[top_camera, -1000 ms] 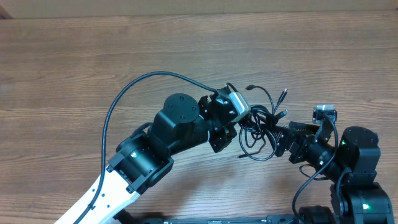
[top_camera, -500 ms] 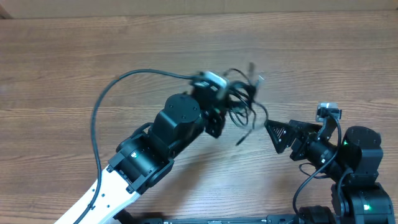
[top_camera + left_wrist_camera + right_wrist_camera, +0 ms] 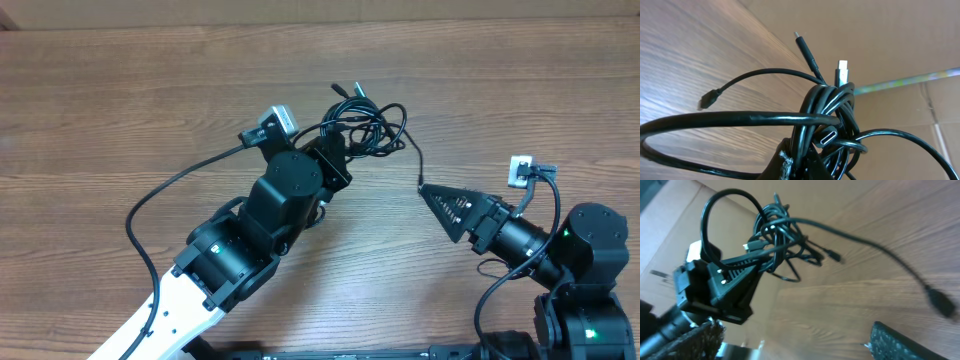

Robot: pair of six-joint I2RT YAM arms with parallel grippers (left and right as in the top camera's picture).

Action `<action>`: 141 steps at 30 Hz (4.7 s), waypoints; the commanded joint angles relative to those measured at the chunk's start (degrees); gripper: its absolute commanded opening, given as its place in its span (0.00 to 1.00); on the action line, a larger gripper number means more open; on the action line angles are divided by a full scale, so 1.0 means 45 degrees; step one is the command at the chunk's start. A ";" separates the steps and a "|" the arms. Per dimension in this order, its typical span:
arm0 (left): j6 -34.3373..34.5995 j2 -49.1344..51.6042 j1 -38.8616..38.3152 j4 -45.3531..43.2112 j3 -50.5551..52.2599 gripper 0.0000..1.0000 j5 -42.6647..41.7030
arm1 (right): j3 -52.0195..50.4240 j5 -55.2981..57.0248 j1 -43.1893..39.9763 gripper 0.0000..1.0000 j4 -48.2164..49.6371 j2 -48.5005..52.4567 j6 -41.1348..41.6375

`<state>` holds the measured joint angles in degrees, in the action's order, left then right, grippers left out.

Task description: Untangle cables

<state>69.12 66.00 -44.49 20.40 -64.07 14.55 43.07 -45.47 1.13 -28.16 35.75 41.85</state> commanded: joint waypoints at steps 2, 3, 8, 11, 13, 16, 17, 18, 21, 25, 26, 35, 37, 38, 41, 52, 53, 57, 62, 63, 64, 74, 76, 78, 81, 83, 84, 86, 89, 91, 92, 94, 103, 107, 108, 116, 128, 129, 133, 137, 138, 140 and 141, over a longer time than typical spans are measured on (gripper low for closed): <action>0.1787 0.0087 0.0044 -0.0423 -0.0155 0.04 -0.0835 | 0.0369 -0.0636 -0.0024 0.80 0.0058 -0.0010 0.0835; 0.1792 0.0185 0.0044 -0.0578 -0.0155 0.04 -0.1151 | 0.0369 -0.0641 -0.0024 0.77 0.0058 -0.0010 0.0840; 0.1787 0.1039 0.0034 -0.1651 -0.0155 0.04 -0.2720 | 0.0364 -0.0631 0.0092 0.71 0.0063 -0.0010 0.0777; 0.1778 0.1243 -0.0063 -0.1846 -0.0155 0.04 -0.3259 | 0.0364 -0.0466 0.0102 0.70 0.0049 -0.0010 0.0588; 0.1617 0.1277 -0.0228 -0.1846 -0.0155 0.04 -0.3274 | 0.0364 -0.0350 0.0102 0.61 0.0053 -0.0010 0.0588; 0.1248 0.1277 -0.0588 -0.1880 -0.0155 0.04 -0.3298 | 0.0359 -0.0136 0.0102 0.56 0.0000 -0.0005 0.0248; 0.1253 0.1277 -0.0724 -0.1899 -0.0155 0.04 -0.3293 | 0.0350 -0.0097 0.0102 0.56 -0.0044 -0.0005 0.0010; 0.1258 0.1277 -0.0889 -0.1948 -0.0155 0.04 -0.3293 | 0.0350 -0.0068 0.0102 0.55 -0.0049 -0.0005 0.0015; 0.1248 0.1277 -0.1486 -0.2025 -0.0155 0.04 -0.3191 | 0.0350 0.0044 0.0102 0.52 -0.0136 0.0005 0.0015; 0.0690 0.1273 -0.1768 -0.2021 -0.0155 0.04 -0.3206 | 0.0350 0.0627 0.0102 0.43 -0.0495 0.0005 -0.0034; 0.0335 0.1273 -0.1768 -0.2016 -0.0155 0.04 -0.3206 | 0.0350 0.0787 0.0102 0.38 -0.0578 0.0005 -0.0034; -0.2657 0.1273 -0.1792 -0.2021 -0.0155 0.04 -0.3706 | 0.0345 0.2191 0.0102 0.21 -0.1243 0.0005 -0.0316; -0.3405 0.1277 -0.1792 -0.1972 -0.0155 0.04 -0.3866 | 0.0345 0.2191 0.0102 0.18 -0.1239 0.0000 -0.0316; -0.3657 0.1277 -0.1792 -0.1914 -0.0155 0.04 -0.3944 | 0.0350 0.2191 0.0102 0.18 -0.1239 0.0005 -0.0316; -0.4255 0.1277 -0.1797 -0.1885 -0.0155 0.04 -0.4731 | 0.0345 0.2195 0.0102 0.18 -0.1190 0.0005 -0.0316; -0.3628 0.1311 -0.1821 -0.2030 -0.0155 0.04 -0.4299 | 0.0350 0.2186 0.0102 0.05 -0.1180 0.0005 -0.0316; -0.3415 0.1311 -0.1817 -0.2040 -0.0155 0.04 -0.3677 | 0.0350 0.2161 0.0102 0.04 -0.1180 0.0005 -0.0321; -0.1817 0.1311 -0.1812 -0.2307 -0.0155 0.04 -0.1938 | 0.0350 0.1734 0.0107 0.04 -0.1141 0.0005 -0.1409; -0.0141 0.1311 -0.1812 -0.2307 -0.0155 0.04 -0.1093 | 0.0350 0.0631 0.0107 0.04 -0.0967 0.0005 -0.2953; -0.0053 0.1311 -0.1812 -0.2302 -0.0155 0.05 -0.1093 | 0.0350 0.0403 0.0102 0.04 -0.0942 0.0005 -0.3235; -0.0049 0.1311 -0.1812 -0.2302 -0.0155 0.13 -0.1093 | 0.0350 0.0306 0.0107 0.04 -0.0923 0.0005 -0.3415; -0.8330 0.0733 -0.1783 -0.2244 -0.0155 1.00 -0.1365 | 0.0350 0.0670 0.0102 0.04 -0.1433 0.0005 -0.4478; -0.9544 0.0393 -0.1787 -0.2152 -0.0155 1.00 -0.1379 | 0.0350 0.0763 0.0102 0.04 -0.1695 0.0005 -0.5134; -1.0836 0.0068 -0.1787 -0.1923 -0.0155 1.00 -0.1375 | 0.0350 0.0763 0.0102 0.04 -0.1987 0.0005 -0.5897; -1.3780 -0.0389 -0.1787 -0.1078 -0.0155 0.86 -0.1370 | 0.0350 0.0753 0.0102 0.04 -0.2205 0.0005 -0.6416; -1.5140 -0.0520 -0.1787 -0.0418 -0.0155 0.79 -0.1370 | 0.0350 0.0753 0.0102 0.04 -0.2205 0.0005 -0.6441; -1.5455 -0.0534 -0.1783 -0.0185 -0.0155 0.78 -0.1331 | 0.0350 0.0699 0.0107 0.04 -0.2225 0.0005 -0.6601; -1.5756 -0.0529 -0.1783 0.0185 -0.0155 0.77 -0.1107 | 0.0350 0.0340 0.0102 0.04 -0.2361 0.0005 -0.7208; -1.5756 -0.0525 -0.1787 0.0418 -0.0155 0.77 -0.1117 | 0.0350 -0.0131 0.0102 0.04 -0.2492 0.0005 -0.7771; -1.5761 -0.0510 -0.1787 0.0442 -0.0155 0.73 -0.1107 | 0.0350 -0.0461 0.0102 0.04 -0.2497 0.0005 -0.8082; -1.5766 -0.0505 -0.1787 0.0442 -0.0155 0.72 -0.1103 | 0.0350 -0.0665 0.0102 0.04 -0.2511 0.0005 -0.8286; -1.5985 -0.0505 -0.1787 0.0461 -0.0155 0.68 -0.1171 | 0.0350 -0.1122 0.0102 0.04 -0.2618 0.0005 -0.8757; -1.6514 -0.0500 -0.1787 0.1175 -0.0155 0.80 -0.3745 | 0.0350 -0.1166 0.0102 0.04 -0.2618 0.0005 -0.8748; -1.6504 -0.0364 -0.1787 0.1229 -0.0155 0.87 -0.4245 | 0.0350 -0.1166 0.0102 0.04 -0.2618 0.0005 -0.8743; -1.6504 -0.0272 -0.1787 0.1282 -0.0155 0.84 -0.4235 | 0.0350 -0.1258 0.0102 0.04 -0.2618 0.0005 -0.8748; -1.6509 -0.0117 -0.1783 0.1365 -0.0155 0.49 -0.3891 | 0.0350 -0.1637 0.0102 0.04 -0.2739 0.0005 -0.9102; -1.6466 -0.0117 -0.1783 0.1030 -0.0155 0.04 -0.3419 | 0.0350 -0.1637 0.0102 0.04 -0.2934 0.0005 -0.9413; -1.6339 -0.0117 -0.1783 0.1020 -0.0155 0.04 -0.3419 | 0.0350 -0.1637 0.0102 0.04 -0.2934 0.0005 -0.9408; -1.5708 -0.0112 -0.1783 0.1005 -0.0155 0.04 -0.2671 | 0.0350 -0.1613 0.0102 0.04 -0.2924 0.0005 -0.9413; -1.3741 -0.0117 -0.1778 0.1001 -0.0155 0.04 -0.0107 | 0.0350 -0.1462 0.0102 0.04 -0.2939 0.0005 -0.9413; -1.3032 -0.0117 -0.1768 0.1049 -0.0155 0.04 0.0675 | 0.0350 -0.1311 0.0102 0.04 -0.3002 0.0005 -0.9413; -1.1861 -0.0117 -0.1763 0.1132 -0.0155 0.04 0.1797 | 0.0350 -0.0874 0.0102 0.04 -0.3245 0.0005 -0.9413; -1.1132 -0.0117 -0.1763 0.1151 -0.0155 0.04 0.2458 | 0.0350 -0.0631 0.0102 0.04 -0.3390 0.0005 -0.9413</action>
<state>7.46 65.65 -53.32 25.76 -64.12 8.97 43.18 -50.85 1.34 -42.00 36.01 0.19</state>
